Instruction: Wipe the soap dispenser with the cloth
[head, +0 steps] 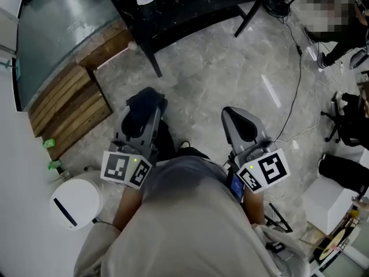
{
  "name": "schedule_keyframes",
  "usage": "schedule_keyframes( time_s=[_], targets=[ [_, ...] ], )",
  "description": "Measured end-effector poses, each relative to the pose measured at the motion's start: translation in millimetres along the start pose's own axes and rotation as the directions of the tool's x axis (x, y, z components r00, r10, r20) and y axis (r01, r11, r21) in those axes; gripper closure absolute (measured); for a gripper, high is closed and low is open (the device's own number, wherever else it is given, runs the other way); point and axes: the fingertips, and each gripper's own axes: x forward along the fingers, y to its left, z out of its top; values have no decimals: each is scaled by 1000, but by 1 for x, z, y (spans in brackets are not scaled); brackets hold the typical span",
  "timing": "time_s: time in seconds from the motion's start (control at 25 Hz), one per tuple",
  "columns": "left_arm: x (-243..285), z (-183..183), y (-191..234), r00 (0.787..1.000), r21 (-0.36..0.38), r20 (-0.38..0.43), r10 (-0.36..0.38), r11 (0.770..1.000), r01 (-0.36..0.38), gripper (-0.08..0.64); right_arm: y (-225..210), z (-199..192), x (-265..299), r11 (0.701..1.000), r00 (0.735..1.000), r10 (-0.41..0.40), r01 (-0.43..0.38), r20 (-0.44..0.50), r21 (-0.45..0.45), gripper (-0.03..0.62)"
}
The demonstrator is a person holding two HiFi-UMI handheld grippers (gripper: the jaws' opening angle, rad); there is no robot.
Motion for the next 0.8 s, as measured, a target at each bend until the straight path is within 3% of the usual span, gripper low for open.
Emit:
schedule_keyframes(
  time_s=[0.8],
  targets=[
    [111,52,112,996,-6,-49,-76,997,76,399,-27,33,161,1000,998,7,-6,-58,31,591]
  ],
)
